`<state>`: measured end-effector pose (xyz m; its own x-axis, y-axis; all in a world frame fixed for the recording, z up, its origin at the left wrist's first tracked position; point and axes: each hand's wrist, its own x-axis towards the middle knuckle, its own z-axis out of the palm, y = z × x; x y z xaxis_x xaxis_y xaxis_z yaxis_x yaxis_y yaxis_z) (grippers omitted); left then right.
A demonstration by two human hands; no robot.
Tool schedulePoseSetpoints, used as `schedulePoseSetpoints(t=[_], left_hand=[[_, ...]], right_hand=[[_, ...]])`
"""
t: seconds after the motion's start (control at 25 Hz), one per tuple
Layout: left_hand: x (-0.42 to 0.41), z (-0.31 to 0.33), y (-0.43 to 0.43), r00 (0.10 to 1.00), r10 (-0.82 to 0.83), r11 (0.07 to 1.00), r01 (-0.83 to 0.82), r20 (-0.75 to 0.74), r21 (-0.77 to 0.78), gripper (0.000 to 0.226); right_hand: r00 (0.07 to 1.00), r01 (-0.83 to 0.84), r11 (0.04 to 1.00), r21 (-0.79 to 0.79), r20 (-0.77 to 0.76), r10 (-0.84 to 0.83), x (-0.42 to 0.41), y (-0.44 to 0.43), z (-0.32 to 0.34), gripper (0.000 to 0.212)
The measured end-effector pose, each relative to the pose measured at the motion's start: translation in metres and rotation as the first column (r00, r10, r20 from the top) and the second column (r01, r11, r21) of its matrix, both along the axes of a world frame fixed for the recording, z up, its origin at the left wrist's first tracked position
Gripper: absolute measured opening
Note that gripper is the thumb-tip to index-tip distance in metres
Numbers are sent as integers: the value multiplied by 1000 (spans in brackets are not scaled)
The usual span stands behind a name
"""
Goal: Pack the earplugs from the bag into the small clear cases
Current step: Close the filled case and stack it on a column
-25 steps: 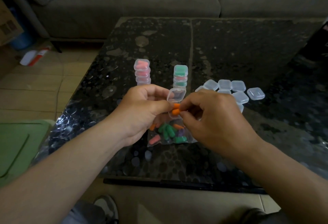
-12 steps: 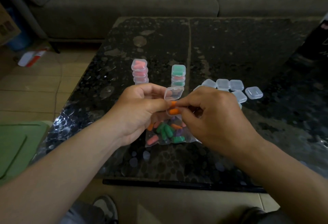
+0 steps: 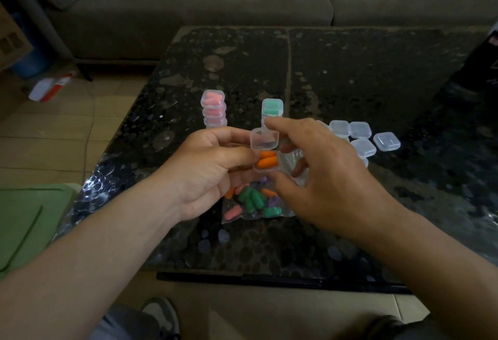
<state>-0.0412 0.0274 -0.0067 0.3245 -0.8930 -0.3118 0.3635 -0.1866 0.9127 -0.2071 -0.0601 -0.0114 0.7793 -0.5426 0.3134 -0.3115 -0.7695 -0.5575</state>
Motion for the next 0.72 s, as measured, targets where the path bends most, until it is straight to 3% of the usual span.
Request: schedulePoseSetpoints(t=[0.12,0.24,0.36,0.44,0.56,0.64,0.72], left_hand=[[3,1,1,998,-62,998,62,-6,-22,36],[7,2,3,993,-110,992,112,35,-52,30],[5,-3,4,956,-81,990,109,282,-86,25],[1,-6,5,860,2,982,95,510,-165,28],[0,-12,8,667,110,946,158,737,-284,39],[2,-16,8,558,153,933,190,815,-305,39],[4,-20,7,557,152,935,187,817,-301,34]], right_hand=[[998,30,1000,6,47,-31,1,1,1,49],[996,54,998,12,67,-55,2,1,2,33],[996,89,996,18,30,-89,2,1,4,29],[996,91,996,23,17,-91,2,1,5,33],[997,75,997,29,30,-76,2,1,5,32],[997,72,997,27,32,-73,2,0,4,31],[997,69,997,28,34,-70,2,0,2,30]])
